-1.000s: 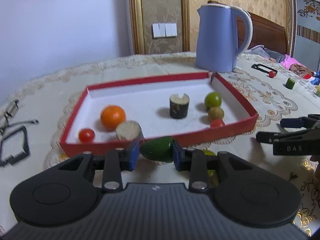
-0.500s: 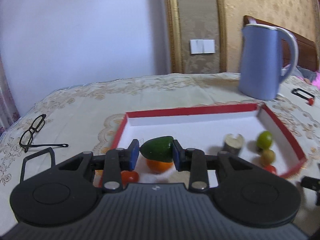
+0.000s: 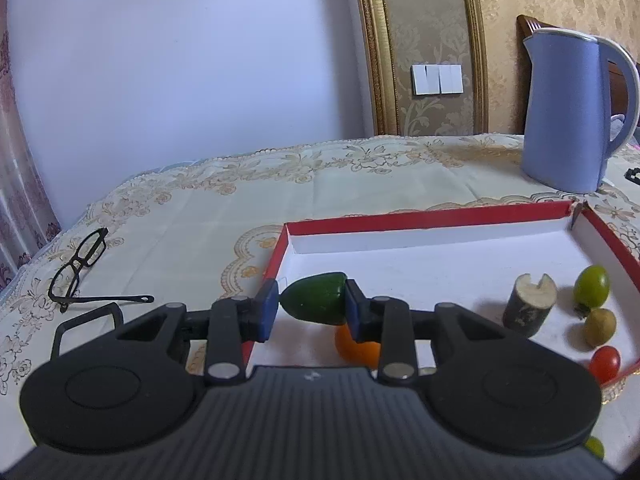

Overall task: Organize fruits
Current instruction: 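Carry the green pepper chunk into the red tray and open the left gripper, then grasp the small brown fruit with the right gripper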

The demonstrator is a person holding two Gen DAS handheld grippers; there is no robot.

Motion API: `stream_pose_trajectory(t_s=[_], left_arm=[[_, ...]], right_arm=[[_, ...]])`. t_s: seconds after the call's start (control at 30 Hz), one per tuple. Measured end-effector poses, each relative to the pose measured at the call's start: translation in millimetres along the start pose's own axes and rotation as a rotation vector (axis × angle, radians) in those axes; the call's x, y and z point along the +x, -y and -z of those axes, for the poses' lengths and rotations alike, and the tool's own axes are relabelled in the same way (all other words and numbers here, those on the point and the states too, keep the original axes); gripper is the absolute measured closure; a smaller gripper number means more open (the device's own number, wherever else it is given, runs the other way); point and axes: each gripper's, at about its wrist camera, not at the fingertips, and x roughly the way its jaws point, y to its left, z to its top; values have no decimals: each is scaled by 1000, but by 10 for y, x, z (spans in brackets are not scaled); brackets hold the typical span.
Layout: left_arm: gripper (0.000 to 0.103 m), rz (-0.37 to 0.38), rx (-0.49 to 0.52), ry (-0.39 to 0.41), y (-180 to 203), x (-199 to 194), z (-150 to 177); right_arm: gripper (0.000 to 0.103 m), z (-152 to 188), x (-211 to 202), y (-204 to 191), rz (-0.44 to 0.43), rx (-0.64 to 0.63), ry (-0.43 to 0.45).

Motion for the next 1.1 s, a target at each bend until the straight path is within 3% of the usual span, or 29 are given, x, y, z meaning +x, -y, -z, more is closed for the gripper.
stream_pose_trajectory(t_s=[0.63,0.67,0.7,0.73,0.77,0.87,0.93,1.0,1.1], left_arm=[[70,-31,26,-19,14,227,11],[64,-31,16,-23,-2,231,10],[41,-36,8,-20,-21,225,11],[24,-53,-5,-6,-50,192,20],[0,-73,-17,17,-77,147,34],[0,-94,-9,90,-155,-61,91],[0,-116,6,128,-201,-215,159],[0,-107,1,140,-249,-340,244],[0,-64,-45,129,-337,-485,361]], right_arm=[[22,2,6,2,0,0,0],[22,3,5,0,0,-1,0],[22,2,5,3,-1,0,0],[22,2,5,7,-4,3,1],[22,3,3,11,-8,6,3],[22,33,-114,-3,-26,4,67],[22,96,-270,-52,-106,1,115],[22,156,-396,-170,-208,-24,123],[22,252,-592,-463,-254,-119,172]])
